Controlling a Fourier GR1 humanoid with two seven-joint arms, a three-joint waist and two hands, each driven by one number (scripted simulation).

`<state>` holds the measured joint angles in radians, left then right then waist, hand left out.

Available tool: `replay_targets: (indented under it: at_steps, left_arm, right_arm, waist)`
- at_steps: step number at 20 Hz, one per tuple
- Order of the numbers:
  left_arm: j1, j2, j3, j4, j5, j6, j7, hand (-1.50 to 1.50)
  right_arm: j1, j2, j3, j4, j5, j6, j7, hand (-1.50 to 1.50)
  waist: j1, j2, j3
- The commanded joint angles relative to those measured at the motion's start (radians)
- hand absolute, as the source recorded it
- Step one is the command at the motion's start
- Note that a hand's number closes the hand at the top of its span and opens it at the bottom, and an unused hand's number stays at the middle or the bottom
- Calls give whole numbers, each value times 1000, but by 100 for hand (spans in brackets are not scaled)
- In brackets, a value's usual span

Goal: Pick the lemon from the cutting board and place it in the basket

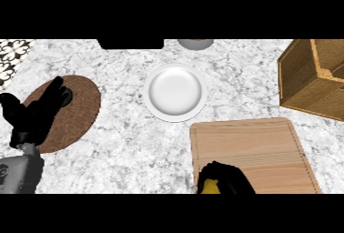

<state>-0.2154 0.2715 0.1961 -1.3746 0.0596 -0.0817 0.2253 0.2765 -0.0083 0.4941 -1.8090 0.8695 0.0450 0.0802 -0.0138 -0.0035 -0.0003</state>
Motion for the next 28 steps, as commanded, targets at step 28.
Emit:
replay_targets:
  at_steps: [28]
  left_arm:
    - [-9, -18, -27, -66, -28, 10, 43, 0]
  right_arm:
    - [-884, -55, -531, -267, -27, 187, 716, 150]
  waist:
    - [24, 5, 0]
